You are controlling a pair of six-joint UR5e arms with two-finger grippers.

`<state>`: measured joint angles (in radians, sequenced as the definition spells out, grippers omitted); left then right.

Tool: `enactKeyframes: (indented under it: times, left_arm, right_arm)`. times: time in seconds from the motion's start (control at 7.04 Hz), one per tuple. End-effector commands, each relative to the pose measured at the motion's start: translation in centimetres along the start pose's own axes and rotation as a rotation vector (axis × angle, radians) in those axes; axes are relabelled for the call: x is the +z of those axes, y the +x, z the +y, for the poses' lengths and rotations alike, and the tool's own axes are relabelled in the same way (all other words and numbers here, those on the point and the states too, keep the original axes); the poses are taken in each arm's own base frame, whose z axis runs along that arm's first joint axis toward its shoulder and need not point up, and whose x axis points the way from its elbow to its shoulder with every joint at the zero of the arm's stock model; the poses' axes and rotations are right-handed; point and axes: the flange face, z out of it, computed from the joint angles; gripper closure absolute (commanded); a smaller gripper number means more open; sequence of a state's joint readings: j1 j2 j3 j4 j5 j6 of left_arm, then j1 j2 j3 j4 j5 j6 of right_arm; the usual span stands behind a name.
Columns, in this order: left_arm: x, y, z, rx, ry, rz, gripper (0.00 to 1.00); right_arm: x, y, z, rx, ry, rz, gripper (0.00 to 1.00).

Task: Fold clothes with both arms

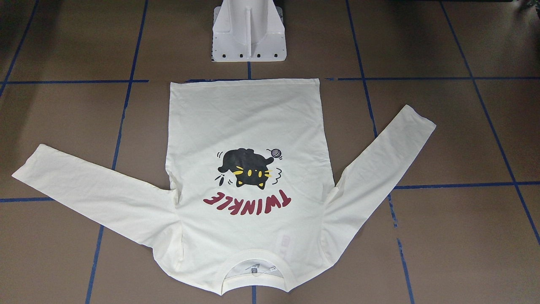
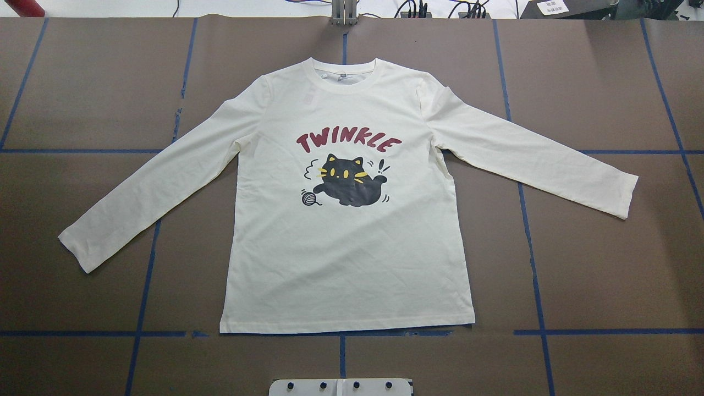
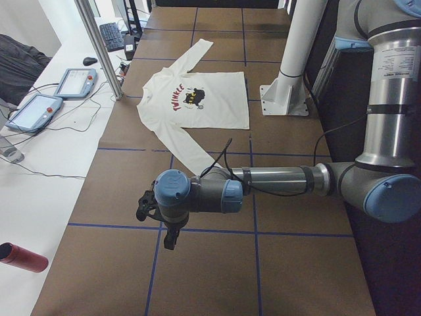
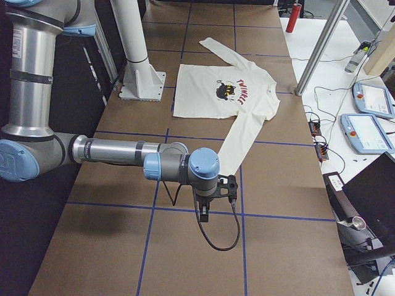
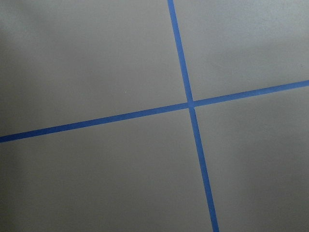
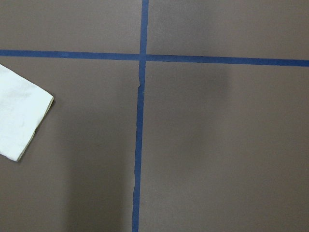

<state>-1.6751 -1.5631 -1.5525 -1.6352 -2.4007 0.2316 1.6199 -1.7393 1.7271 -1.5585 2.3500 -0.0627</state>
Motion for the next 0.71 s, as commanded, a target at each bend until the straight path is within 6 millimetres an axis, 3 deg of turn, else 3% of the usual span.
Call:
enactKeyframes:
  times: [0.0,0.57]
  left_arm:
    - [-0.2,0.2,-0.2,0.006,0.005,0.000,0.00]
    - [-0.2,0.4,-0.7,0.032,-0.001,-0.049,0.00]
  right_arm:
    - [0.0,0.0,0.0,-0.004,0.001,0.000,0.00]
    - [-2.6,-2.8,-1.4,-0.058,0.056,-0.008,0.00]
